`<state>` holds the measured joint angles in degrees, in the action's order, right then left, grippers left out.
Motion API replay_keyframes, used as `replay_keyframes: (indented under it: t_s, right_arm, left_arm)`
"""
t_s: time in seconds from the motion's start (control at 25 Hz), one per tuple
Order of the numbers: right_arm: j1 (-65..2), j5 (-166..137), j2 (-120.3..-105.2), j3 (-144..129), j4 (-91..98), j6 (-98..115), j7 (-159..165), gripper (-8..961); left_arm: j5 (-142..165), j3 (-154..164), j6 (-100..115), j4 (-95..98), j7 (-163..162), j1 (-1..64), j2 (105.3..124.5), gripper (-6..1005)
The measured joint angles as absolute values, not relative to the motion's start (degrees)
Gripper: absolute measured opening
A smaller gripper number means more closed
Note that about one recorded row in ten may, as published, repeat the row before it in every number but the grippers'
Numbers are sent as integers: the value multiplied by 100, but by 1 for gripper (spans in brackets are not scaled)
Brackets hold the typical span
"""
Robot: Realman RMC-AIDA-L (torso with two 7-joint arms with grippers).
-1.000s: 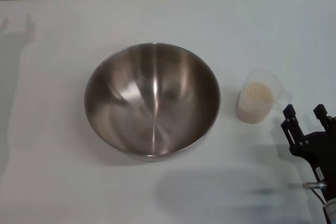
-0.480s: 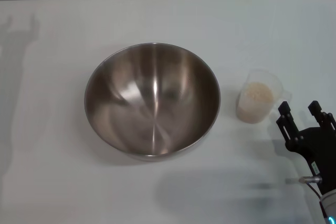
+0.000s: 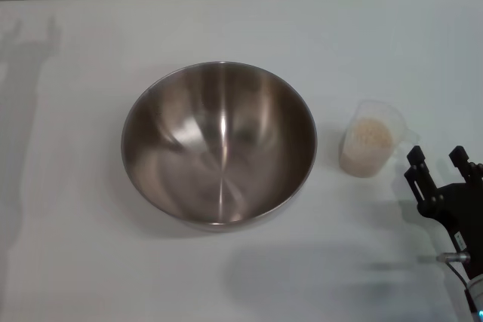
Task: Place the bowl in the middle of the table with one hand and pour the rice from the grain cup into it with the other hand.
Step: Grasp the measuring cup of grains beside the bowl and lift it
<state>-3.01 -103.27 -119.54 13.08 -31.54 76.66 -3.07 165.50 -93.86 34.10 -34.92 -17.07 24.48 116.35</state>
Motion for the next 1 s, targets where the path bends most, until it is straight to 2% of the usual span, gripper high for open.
replay_keyframes:
  t_s: [1.0]
  right_arm:
    - [-655,-10111,-11962,1355,-2979,7276,-166,673]
  left_arm:
    - [16550,-9491,3419,-3558,-1484,2594,11696,588]
